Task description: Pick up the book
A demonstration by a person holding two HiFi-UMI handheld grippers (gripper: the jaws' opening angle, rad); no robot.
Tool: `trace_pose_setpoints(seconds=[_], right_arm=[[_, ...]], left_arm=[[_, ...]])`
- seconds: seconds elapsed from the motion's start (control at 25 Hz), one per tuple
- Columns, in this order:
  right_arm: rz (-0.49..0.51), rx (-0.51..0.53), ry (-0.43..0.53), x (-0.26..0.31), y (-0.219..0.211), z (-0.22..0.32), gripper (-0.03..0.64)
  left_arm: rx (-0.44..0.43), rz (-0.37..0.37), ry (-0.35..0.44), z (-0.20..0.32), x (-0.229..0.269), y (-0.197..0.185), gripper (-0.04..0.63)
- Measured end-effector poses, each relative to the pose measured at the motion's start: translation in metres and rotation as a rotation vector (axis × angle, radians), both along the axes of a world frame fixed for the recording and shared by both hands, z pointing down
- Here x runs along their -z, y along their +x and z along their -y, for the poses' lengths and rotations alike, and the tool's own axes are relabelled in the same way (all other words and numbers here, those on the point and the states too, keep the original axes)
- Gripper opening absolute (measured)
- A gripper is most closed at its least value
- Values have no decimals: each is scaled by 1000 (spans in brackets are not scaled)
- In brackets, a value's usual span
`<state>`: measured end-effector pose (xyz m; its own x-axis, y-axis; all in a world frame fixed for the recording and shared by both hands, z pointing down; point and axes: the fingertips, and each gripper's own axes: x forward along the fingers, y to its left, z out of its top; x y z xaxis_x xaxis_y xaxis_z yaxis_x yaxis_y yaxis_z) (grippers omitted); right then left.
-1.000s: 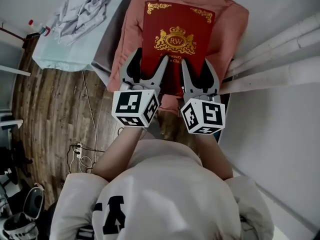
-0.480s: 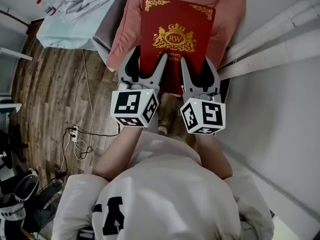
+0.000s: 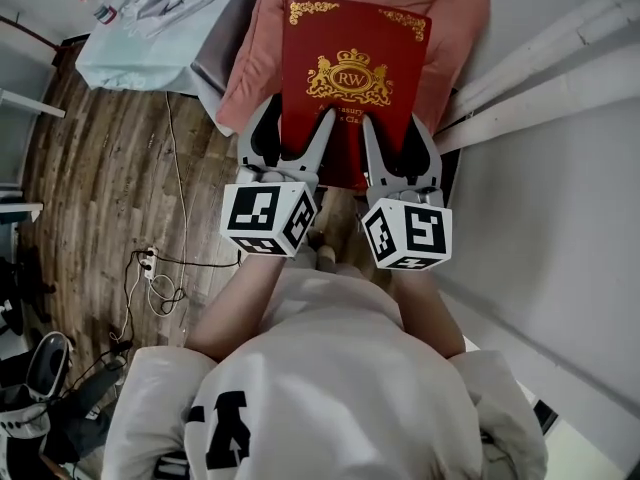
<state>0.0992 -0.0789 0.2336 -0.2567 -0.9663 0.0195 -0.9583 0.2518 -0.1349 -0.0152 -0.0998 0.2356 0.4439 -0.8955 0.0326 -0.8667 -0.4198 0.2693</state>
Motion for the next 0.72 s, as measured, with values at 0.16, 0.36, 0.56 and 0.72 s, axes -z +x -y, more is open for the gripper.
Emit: trace_pose_setpoints(seconds=[0.16,0.36,0.56,0.72], right_arm=[[1,16,-16,-7,-7,-16,236],[-19,45,-26,-16,-22,-27,236],[-26,19,9,-15,-35,-77,235],[-36,-7,29,-1,-45,-112,236]], left_arm=[[16,4,-16,-17,-8,-7,307],[43,-18,-28,-32,-20,-22,307],[15,-27,7,-78,-19,-34,307],[-15,-44,27,-110,-6,-44,307]])
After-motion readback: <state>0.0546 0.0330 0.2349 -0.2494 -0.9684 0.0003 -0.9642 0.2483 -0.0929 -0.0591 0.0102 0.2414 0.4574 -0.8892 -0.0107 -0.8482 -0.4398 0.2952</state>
